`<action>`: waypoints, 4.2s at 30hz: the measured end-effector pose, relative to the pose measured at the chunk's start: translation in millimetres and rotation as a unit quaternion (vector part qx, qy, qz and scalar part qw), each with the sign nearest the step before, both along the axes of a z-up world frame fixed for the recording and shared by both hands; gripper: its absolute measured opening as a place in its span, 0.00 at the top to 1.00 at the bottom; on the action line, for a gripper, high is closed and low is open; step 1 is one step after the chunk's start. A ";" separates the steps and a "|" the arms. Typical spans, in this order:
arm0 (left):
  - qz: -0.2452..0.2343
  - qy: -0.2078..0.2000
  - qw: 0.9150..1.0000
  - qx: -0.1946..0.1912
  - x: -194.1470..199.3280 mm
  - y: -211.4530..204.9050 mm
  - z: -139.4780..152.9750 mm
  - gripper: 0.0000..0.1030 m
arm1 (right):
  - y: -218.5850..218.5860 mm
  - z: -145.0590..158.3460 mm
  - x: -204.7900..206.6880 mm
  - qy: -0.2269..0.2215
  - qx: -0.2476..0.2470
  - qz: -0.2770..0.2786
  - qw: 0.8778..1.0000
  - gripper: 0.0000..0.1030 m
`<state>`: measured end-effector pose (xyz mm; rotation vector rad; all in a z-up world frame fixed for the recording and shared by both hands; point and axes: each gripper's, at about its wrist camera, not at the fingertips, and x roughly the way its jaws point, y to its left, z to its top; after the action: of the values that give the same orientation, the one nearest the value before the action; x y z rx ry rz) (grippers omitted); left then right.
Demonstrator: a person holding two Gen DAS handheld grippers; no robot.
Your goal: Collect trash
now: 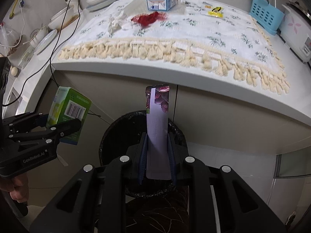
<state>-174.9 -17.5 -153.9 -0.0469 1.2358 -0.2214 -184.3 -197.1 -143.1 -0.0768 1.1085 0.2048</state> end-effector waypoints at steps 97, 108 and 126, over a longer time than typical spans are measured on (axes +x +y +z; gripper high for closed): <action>0.046 -0.010 0.999 0.014 9.4 42.2 -72.8 0.06 | 35.3 -117.3 38.0 0.080 -0.012 0.012 0.997 0.43; 0.040 -0.018 0.999 0.001 12.4 37.8 -50.7 0.06 | 8.1 -68.8 36.2 0.023 -0.031 -0.039 0.999 0.10; 0.046 -0.074 0.996 -0.030 29.4 28.3 36.3 0.06 | -9.3 31.8 29.9 -0.074 -0.036 -0.057 0.995 0.09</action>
<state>-145.5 10.8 -117.5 -0.1373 1.0774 -0.1797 -154.3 -206.3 -111.3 -0.0917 0.9701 0.0566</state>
